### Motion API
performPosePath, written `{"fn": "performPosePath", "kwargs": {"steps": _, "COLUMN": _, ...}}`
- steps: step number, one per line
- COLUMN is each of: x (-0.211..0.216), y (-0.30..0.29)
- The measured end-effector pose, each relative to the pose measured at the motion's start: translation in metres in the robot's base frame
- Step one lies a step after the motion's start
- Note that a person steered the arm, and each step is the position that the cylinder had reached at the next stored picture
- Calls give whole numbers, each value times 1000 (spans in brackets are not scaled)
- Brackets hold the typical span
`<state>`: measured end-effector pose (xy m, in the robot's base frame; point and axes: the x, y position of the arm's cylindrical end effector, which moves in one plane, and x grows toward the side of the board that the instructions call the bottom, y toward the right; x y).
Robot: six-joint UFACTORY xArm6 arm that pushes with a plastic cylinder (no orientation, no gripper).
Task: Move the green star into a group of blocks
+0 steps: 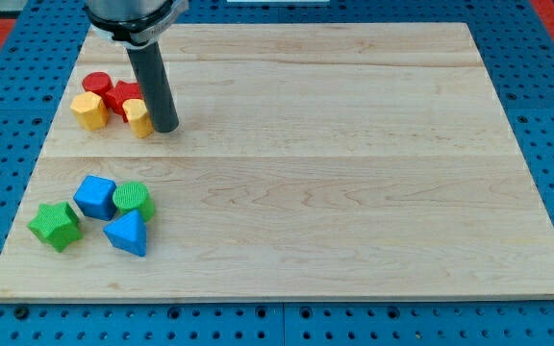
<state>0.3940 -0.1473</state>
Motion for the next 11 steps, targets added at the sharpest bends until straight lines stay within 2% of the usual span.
{"fn": "performPosePath", "kwargs": {"steps": 1, "x": 15, "y": 7}}
{"fn": "performPosePath", "kwargs": {"steps": 2, "x": 15, "y": -10}}
{"fn": "performPosePath", "kwargs": {"steps": 4, "x": 61, "y": -77}}
{"fn": "performPosePath", "kwargs": {"steps": 5, "x": 47, "y": -146}}
{"fn": "performPosePath", "kwargs": {"steps": 6, "x": 84, "y": -157}}
{"fn": "performPosePath", "kwargs": {"steps": 7, "x": 107, "y": -157}}
{"fn": "performPosePath", "kwargs": {"steps": 8, "x": 151, "y": -156}}
{"fn": "performPosePath", "kwargs": {"steps": 9, "x": 175, "y": -124}}
{"fn": "performPosePath", "kwargs": {"steps": 10, "x": 155, "y": -57}}
{"fn": "performPosePath", "kwargs": {"steps": 11, "x": 146, "y": -33}}
